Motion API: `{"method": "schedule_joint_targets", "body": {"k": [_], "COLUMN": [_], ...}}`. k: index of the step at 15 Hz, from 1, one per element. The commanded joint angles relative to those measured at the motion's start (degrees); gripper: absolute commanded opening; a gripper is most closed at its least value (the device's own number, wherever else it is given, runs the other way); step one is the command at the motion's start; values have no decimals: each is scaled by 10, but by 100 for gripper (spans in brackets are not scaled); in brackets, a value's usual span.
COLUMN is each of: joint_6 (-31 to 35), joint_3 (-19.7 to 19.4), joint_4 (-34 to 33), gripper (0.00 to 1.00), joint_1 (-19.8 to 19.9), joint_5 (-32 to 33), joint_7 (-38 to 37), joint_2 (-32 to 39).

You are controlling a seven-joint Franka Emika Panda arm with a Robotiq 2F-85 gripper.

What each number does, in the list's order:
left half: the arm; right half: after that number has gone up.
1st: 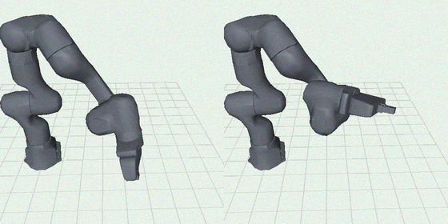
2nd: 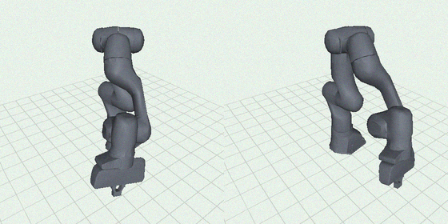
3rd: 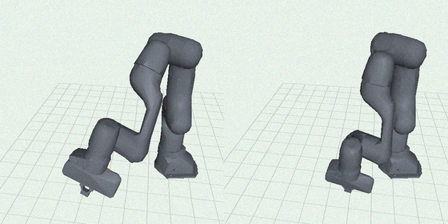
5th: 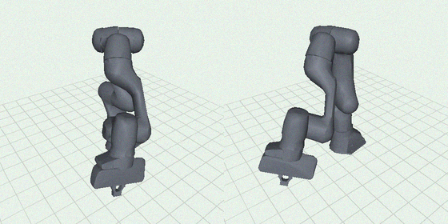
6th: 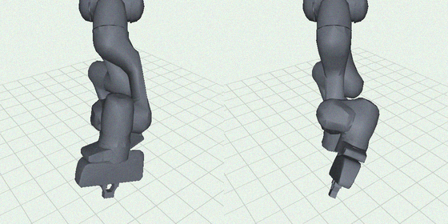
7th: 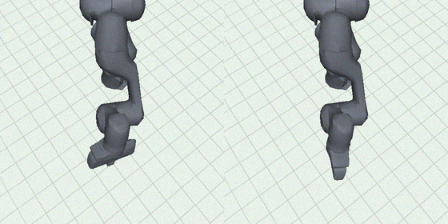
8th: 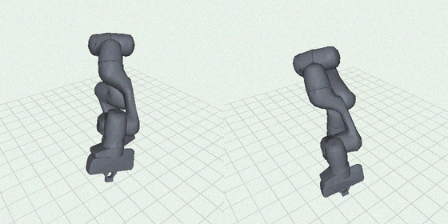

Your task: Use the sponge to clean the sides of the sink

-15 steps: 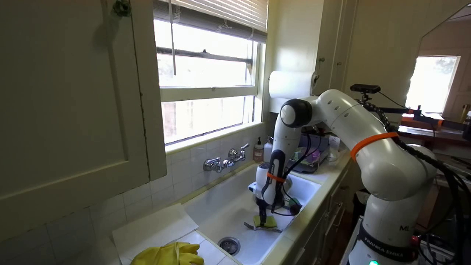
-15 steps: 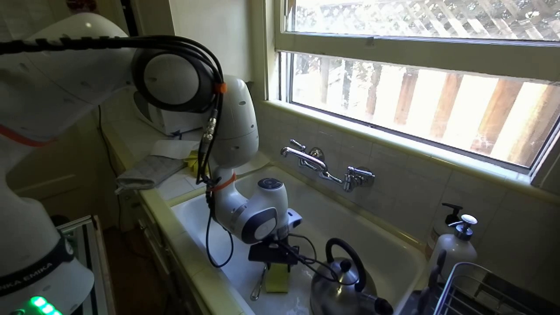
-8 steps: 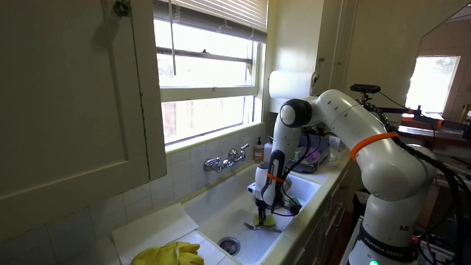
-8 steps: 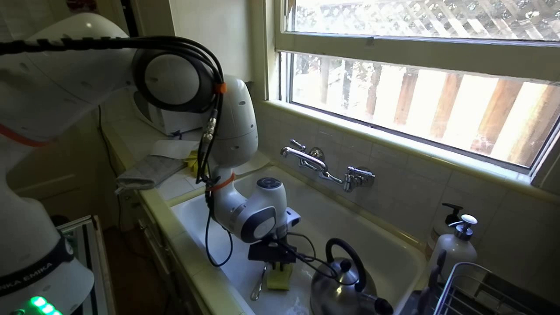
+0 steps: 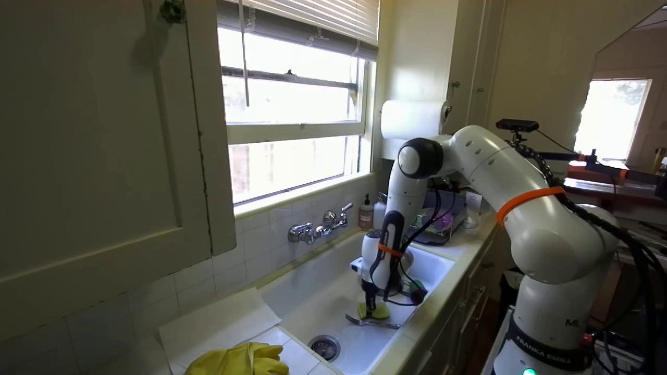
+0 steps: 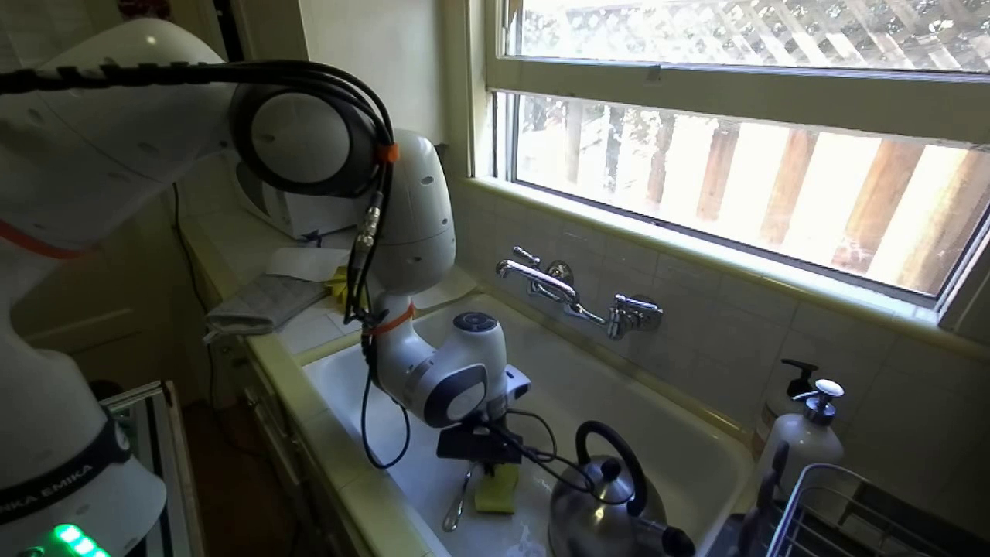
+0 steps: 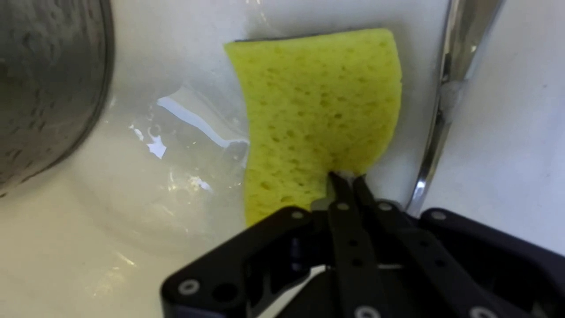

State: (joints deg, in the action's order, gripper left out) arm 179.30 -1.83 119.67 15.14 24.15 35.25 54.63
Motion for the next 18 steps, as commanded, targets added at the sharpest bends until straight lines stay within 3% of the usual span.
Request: {"method": "schedule_joint_targets", "body": {"k": [1, 10, 14, 18], "joint_6": [7, 18, 24, 29], "joint_3": [22, 88, 120, 143], "joint_4": [43, 140, 175, 208], "gripper": [1, 1, 1, 1], "joint_1": [27, 69, 68, 39], "joint_5": [5, 2, 2, -3], "joint_7": [0, 6, 6, -6], "joint_2": [-37, -141, -183, -221]}}
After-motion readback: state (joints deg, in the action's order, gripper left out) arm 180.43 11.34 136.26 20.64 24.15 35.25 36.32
